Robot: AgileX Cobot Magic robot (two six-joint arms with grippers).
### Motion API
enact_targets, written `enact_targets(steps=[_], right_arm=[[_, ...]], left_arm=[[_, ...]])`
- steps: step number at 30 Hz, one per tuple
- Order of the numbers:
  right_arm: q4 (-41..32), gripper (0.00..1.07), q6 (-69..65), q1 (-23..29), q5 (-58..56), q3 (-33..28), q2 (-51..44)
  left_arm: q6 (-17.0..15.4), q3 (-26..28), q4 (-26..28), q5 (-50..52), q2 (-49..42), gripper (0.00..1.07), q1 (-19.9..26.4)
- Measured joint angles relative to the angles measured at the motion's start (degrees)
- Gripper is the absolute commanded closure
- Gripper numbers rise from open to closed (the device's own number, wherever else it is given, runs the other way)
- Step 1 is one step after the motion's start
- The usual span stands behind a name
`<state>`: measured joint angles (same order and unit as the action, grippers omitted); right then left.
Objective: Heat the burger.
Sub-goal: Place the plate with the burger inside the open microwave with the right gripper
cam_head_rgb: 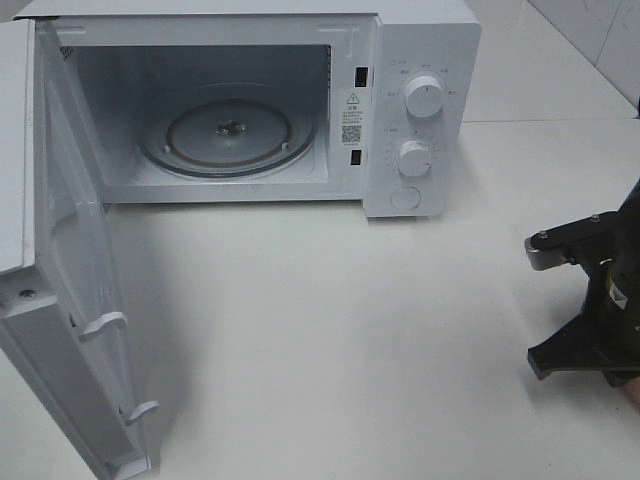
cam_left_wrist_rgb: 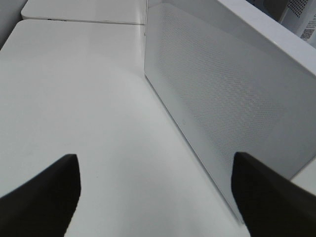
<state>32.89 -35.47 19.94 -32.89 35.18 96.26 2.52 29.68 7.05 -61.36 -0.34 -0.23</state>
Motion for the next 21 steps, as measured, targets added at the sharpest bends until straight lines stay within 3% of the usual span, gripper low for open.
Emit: enact_targets(steps=[21], right_arm=[[4.4, 1.07, -5.0, 10.5, -10.1, -0.2, -5.1]], left_arm=[[0.0, 0.0, 0.0, 0.0, 0.0, 0.30, 0.0]])
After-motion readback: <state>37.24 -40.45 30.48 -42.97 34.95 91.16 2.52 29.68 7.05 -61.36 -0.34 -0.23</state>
